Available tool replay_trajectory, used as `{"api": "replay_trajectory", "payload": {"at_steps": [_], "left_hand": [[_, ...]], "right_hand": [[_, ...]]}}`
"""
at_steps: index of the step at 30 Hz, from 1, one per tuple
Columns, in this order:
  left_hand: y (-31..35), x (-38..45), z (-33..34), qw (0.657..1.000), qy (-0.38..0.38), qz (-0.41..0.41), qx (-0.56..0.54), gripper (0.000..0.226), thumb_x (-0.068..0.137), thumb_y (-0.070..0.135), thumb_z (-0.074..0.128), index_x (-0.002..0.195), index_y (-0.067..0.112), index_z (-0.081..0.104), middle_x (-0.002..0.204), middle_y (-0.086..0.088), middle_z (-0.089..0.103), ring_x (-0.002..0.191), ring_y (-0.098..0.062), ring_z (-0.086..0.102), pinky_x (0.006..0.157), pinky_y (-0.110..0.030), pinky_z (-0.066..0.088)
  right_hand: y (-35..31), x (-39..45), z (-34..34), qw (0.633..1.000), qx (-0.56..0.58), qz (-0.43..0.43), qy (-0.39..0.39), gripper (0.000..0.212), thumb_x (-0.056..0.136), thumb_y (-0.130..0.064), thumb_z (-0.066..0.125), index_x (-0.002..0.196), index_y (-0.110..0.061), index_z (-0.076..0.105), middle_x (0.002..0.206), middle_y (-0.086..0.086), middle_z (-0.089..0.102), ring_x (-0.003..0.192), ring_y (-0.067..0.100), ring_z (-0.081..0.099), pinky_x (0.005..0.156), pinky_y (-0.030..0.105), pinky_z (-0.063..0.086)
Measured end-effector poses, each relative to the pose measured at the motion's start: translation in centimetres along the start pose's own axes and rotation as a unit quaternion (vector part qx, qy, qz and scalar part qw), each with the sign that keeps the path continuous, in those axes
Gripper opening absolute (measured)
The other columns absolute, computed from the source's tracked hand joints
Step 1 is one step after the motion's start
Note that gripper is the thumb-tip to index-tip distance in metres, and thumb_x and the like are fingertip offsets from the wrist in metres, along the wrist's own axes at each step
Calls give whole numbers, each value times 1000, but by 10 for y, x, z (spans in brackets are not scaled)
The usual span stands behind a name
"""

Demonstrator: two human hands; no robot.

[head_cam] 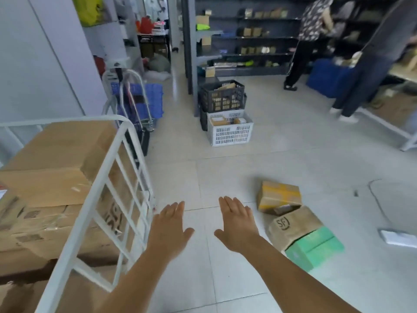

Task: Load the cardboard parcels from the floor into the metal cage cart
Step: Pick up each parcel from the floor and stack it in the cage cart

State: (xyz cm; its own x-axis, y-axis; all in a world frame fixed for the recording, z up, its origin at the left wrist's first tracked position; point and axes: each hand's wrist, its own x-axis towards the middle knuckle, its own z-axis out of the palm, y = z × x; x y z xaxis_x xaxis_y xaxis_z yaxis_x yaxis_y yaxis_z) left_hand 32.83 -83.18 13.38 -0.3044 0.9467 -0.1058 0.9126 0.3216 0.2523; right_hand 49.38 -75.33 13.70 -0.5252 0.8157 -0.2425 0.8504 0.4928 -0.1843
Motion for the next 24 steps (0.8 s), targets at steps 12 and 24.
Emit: {"api": "replay_trajectory", "payload": {"at_steps": [12, 24], "left_hand": [[147, 84, 55, 977, -99, 187, 19, 71, 97, 45, 45, 154, 17, 13, 156, 1, 25, 144, -16, 23, 113, -28, 22], [235, 196, 112, 943, -193, 268, 44, 71, 97, 44, 46, 154, 15, 15, 158, -2, 24, 144, -19, 23, 113, -34, 23]], "right_hand": [[156, -28, 10, 966, 102, 238, 24, 87, 94, -44, 54, 157, -18, 0, 164, -2, 0, 151, 21, -2, 121, 41, 6], [253, 0, 24, 894, 184, 405, 45, 87, 92, -46, 56, 156, -20, 3, 163, -2, 9, 150, 21, 5, 120, 39, 12]]}}
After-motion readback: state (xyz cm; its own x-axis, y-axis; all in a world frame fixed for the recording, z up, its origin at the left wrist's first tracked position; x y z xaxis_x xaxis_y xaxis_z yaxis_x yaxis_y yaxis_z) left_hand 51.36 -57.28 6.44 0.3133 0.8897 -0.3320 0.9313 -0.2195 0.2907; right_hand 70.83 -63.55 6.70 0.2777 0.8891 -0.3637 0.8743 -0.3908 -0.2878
